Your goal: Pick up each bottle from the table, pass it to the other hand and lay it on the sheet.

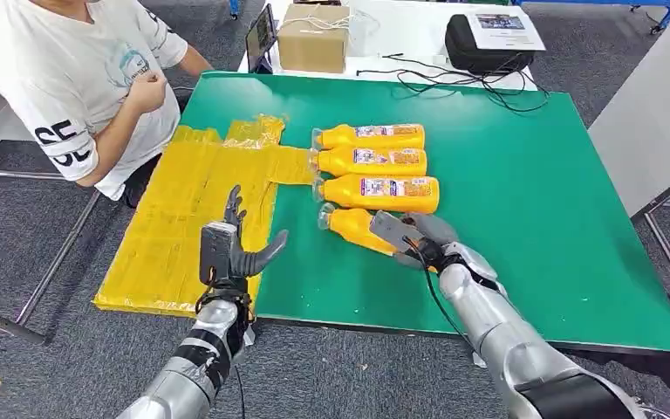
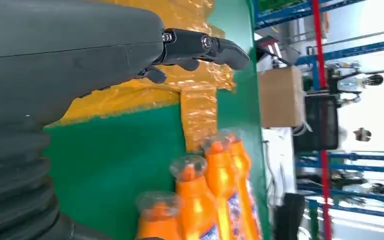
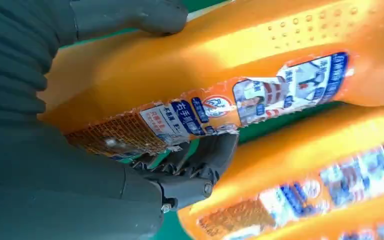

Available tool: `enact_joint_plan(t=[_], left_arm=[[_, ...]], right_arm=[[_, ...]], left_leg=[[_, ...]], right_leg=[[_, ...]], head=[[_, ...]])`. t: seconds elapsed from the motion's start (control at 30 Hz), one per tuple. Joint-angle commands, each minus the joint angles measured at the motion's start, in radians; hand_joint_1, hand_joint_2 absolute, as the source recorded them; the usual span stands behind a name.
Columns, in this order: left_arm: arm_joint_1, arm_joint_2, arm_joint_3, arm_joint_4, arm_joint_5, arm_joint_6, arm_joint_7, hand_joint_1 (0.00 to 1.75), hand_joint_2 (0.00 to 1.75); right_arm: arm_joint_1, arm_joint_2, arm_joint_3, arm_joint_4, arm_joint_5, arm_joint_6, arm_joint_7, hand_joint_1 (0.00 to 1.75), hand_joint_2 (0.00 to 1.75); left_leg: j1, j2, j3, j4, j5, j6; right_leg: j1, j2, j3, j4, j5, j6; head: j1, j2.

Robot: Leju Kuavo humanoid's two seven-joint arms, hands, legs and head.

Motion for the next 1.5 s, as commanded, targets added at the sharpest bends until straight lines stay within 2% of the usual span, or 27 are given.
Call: enact_joint_plan(t=[0.03, 0.13, 0.33, 0.57, 0.67, 1.0, 1.23, 1.43, 1.5], left_arm=[[0.011, 0.039, -0.044, -0.097, -0.038, -0.060, 0.063, 0.00, 1.75], [0.028, 0.035, -0.050, -0.156, -0.013, -0.117, 0.065, 0.00, 1.75], [0.036, 0.039, -0.058, -0.171, -0.011, -0.129, 0.065, 0.00, 1.75], [0.045, 0.043, -0.070, -0.222, 0.032, -0.207, 0.096, 0.00, 1.75], [0.036, 0.048, -0.081, -0.210, 0.045, -0.223, 0.119, 0.00, 1.75], [-0.004, 0.049, -0.142, -0.153, 0.108, -0.351, 0.196, 0.00, 1.75], [-0.010, 0.049, -0.152, -0.148, 0.121, -0.370, 0.203, 0.00, 1.75], [-0.025, 0.036, -0.157, -0.125, 0.158, -0.402, 0.211, 0.00, 1.75], [-0.029, 0.035, -0.161, -0.116, 0.166, -0.408, 0.211, 0.00, 1.75]], right_arm=[[0.201, 0.075, -0.047, -0.346, -0.182, -0.094, -0.071, 1.75, 1.75], [0.262, 0.082, -0.028, -0.467, -0.221, -0.113, -0.072, 1.75, 1.75], [0.255, 0.079, -0.025, -0.456, -0.239, -0.114, -0.077, 1.75, 1.75], [0.257, 0.101, -0.009, -0.491, -0.263, -0.187, -0.125, 1.75, 1.75], [0.233, 0.114, 0.006, -0.451, -0.241, -0.195, -0.112, 1.75, 1.75], [0.154, 0.199, 0.076, -0.292, -0.228, -0.239, -0.174, 1.75, 1.75], [0.145, 0.205, 0.093, -0.285, -0.225, -0.235, -0.188, 1.75, 1.75], [0.131, 0.250, 0.159, -0.232, -0.197, -0.224, -0.199, 1.75, 1.75], [0.138, 0.263, 0.179, -0.210, -0.198, -0.222, -0.215, 1.75, 1.75]], left_leg=[[0.001, 0.002, 0.004, 0.000, -0.003, -0.002], [0.001, 0.000, 0.001, 0.000, -0.002, -0.001], [0.000, 0.001, -0.001, 0.001, -0.004, -0.001], [0.000, 0.001, -0.003, 0.001, -0.004, -0.002], [0.000, 0.001, -0.005, 0.000, -0.002, -0.001], [0.000, 0.002, -0.004, 0.000, -0.002, -0.001], [0.000, 0.000, -0.004, -0.001, -0.002, -0.001], [0.000, 0.001, -0.006, 0.000, -0.001, -0.001], [0.000, 0.002, -0.002, 0.000, -0.003, -0.002]], right_leg=[[0.001, 0.002, 0.003, 0.000, -0.002, -0.002], [0.001, 0.000, 0.001, 0.000, -0.002, -0.002], [0.000, 0.001, -0.001, 0.002, -0.004, -0.002], [0.000, 0.002, -0.003, 0.002, -0.003, -0.002], [0.000, 0.001, -0.005, 0.001, -0.002, -0.002], [0.000, 0.003, -0.005, 0.001, -0.002, -0.002], [0.000, 0.001, -0.004, 0.000, -0.002, -0.001], [0.000, 0.001, -0.006, 0.001, -0.001, -0.001], [0.000, 0.002, -0.003, 0.001, -0.003, -0.002]], head=[[0.000, 0.000], [0.000, 0.000], [0.000, 0.000], [0.000, 0.000], [-0.001, 0.000], [0.000, 0.000], [-0.001, 0.000], [-0.001, 0.000], [0.000, 0.000]])
